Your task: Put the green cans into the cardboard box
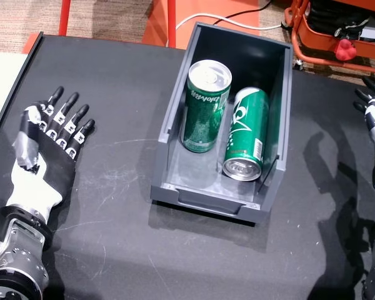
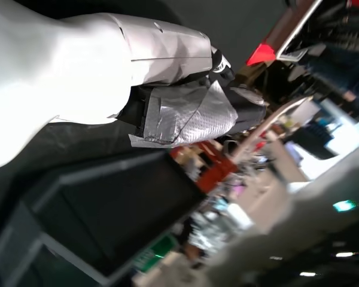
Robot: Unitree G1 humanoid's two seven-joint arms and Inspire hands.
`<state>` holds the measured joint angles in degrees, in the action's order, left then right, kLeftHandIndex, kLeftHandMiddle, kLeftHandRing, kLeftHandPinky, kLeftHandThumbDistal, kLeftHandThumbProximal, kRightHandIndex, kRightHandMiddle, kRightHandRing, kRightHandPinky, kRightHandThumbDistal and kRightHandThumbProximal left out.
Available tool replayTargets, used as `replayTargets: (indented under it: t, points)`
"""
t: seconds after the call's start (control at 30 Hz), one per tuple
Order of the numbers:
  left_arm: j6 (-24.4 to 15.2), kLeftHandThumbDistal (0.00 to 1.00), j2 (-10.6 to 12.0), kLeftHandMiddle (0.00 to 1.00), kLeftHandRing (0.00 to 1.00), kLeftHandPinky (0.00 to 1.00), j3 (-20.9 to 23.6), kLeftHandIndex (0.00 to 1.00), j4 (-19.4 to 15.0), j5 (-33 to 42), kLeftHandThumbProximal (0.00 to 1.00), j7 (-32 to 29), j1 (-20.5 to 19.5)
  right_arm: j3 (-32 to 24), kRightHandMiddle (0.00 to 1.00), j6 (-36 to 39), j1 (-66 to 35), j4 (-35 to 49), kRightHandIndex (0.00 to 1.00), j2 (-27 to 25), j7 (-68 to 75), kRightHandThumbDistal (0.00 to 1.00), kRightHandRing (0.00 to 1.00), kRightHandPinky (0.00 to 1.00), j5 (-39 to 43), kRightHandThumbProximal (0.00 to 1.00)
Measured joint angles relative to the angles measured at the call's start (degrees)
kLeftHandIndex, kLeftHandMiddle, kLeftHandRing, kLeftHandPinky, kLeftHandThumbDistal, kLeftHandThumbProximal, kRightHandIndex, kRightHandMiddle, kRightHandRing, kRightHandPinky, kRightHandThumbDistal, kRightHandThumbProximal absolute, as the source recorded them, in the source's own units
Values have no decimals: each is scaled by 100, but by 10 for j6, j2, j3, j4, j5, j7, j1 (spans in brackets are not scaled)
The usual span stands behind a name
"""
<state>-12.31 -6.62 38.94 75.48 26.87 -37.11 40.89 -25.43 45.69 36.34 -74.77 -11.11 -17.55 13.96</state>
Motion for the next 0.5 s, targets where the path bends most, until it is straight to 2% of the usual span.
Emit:
replayTargets:
  t: [0.03, 0.13, 0.23, 0.4, 0.5]
  points:
    - [8, 33, 0, 92, 94, 100, 2, 92, 0, 1, 100, -8, 0, -1, 71, -2, 0, 0, 74, 3, -6, 18, 79, 89, 0, 100]
    - [18, 32, 0, 93, 94, 100, 1, 93, 0, 1, 100, -23, -1, -4, 72, -7, 3, 0, 75, 6, -22, 8, 80, 90, 5, 100]
    - [26, 32, -2, 92, 95, 100, 2, 94, 0, 2, 100, -31, -1, -17, 73, -20, 10, 0, 77, 10, -36, 21, 81, 91, 22, 100]
    - [68, 41, -12, 93, 98, 100, 30, 94, 0, 34, 100, -34, -1, -74, 81, -115, 22, 0, 84, 15, -118, 25, 87, 96, 99, 100]
    - [82, 44, -16, 93, 100, 100, 38, 94, 0, 44, 100, -33, 0, -92, 81, -161, 22, 0, 83, 14, -157, 28, 86, 97, 117, 100]
